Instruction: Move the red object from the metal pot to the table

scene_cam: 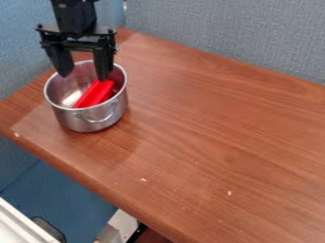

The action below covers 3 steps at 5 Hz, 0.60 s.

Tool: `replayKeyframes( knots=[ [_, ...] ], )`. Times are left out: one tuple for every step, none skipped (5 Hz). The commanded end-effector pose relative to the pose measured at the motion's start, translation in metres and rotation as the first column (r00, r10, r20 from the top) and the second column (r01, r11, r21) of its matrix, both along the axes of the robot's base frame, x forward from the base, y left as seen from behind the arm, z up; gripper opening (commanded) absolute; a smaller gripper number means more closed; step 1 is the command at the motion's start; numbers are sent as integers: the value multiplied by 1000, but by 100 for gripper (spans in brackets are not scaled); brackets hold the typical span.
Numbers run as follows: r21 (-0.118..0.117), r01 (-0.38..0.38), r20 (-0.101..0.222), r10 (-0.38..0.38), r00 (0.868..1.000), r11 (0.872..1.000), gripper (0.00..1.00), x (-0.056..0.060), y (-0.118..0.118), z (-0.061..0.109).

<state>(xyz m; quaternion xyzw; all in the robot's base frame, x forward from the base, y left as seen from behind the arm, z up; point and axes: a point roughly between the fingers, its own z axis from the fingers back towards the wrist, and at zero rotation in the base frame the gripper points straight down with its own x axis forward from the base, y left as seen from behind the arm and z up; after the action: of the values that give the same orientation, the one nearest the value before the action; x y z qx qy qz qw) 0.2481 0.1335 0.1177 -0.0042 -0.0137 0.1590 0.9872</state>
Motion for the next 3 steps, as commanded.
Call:
replayKeyframes(
  knots=[
    [18, -16, 44, 15, 999, 1000, 100, 11, 13, 7],
    [18, -14, 45, 13, 999, 1000, 100, 16, 21, 3],
    [20, -10, 42, 9, 999, 1000, 100, 19, 16, -7]
  ],
)
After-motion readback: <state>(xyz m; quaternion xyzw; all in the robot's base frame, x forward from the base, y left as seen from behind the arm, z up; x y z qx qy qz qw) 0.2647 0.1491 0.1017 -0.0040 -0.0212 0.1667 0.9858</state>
